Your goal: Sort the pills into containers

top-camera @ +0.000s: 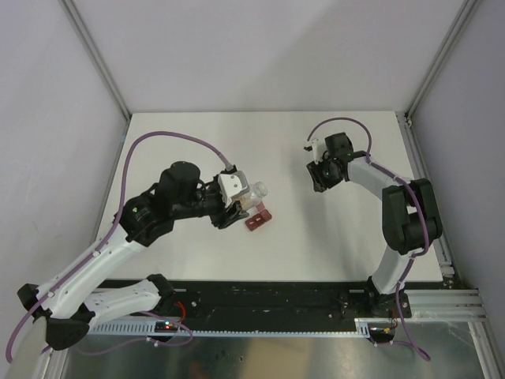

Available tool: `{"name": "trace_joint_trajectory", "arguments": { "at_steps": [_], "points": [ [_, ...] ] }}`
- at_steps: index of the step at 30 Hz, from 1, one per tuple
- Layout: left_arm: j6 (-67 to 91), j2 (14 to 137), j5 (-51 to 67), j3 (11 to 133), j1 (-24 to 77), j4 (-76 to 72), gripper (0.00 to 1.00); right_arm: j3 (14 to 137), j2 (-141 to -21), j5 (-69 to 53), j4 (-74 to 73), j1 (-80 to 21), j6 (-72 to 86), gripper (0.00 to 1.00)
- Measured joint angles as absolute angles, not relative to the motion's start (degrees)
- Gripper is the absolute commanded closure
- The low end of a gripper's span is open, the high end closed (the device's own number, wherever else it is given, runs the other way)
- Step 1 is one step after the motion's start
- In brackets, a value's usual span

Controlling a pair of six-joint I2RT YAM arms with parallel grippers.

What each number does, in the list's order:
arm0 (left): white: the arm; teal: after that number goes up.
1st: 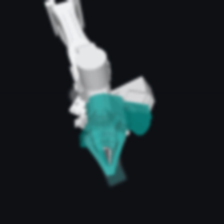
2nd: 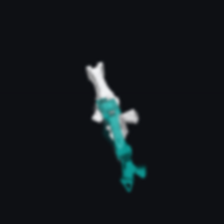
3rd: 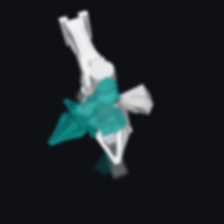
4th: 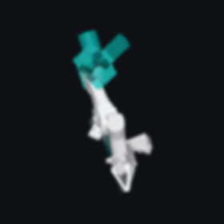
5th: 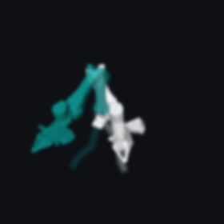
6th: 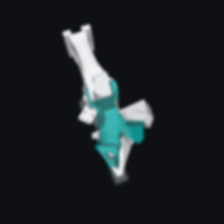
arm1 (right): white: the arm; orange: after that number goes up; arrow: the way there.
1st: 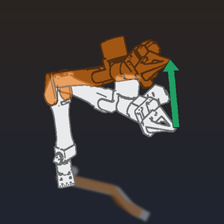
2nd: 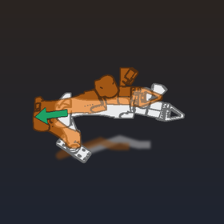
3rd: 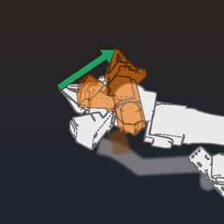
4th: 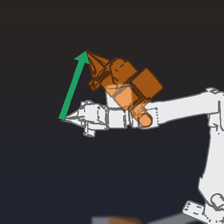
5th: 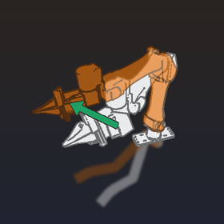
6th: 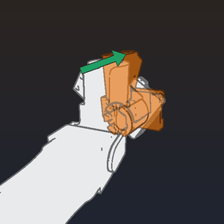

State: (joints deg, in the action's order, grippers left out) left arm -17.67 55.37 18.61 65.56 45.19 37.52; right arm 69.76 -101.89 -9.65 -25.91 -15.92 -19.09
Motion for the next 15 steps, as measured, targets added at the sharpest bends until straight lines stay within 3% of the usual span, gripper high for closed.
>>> {"name": "trace_joint_trajectory", "arguments": {
  "at_steps": [5,15],
  "points": [
    [-18.06,55.4,18.57,65.56,45.19,37.52,1.0,69.73,-103.98,-8.51,-25.78,-16.1,-19.09,0.59],
    [-18.2,55.51,18.52,65.34,45.17,37.54,1.0,69.76,-106.98,-7.25,-26.11,-16.45,-19.11,0.36]
  ]
}}
